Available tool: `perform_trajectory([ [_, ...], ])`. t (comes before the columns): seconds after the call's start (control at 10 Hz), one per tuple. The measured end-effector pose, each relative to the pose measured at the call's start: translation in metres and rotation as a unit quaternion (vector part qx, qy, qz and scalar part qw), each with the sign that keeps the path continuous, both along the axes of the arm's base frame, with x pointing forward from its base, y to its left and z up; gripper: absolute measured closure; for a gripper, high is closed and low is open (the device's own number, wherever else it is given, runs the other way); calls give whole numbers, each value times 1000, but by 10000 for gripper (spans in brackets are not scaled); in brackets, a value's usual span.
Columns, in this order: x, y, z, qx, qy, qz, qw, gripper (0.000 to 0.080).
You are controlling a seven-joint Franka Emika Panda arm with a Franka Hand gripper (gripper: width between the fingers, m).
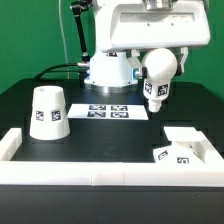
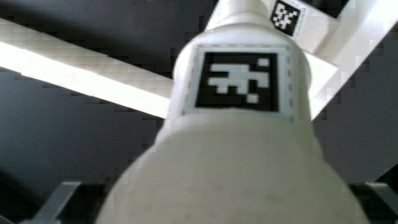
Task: Assemble lamp
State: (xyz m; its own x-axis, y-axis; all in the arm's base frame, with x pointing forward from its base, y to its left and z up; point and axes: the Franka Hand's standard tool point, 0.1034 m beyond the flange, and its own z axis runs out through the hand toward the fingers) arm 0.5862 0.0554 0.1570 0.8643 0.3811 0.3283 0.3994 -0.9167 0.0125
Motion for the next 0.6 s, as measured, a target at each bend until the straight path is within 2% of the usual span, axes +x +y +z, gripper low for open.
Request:
perform_trajectory([
  [0.2,4,5,0,1,-2,4,1000,223],
  [0.4,23,22,4,11,-10,8,1000,223],
  [0.5,34,30,0,17,-15,3,1000,223],
  [0.6,43,29,-6,12,-32,13,999,223],
])
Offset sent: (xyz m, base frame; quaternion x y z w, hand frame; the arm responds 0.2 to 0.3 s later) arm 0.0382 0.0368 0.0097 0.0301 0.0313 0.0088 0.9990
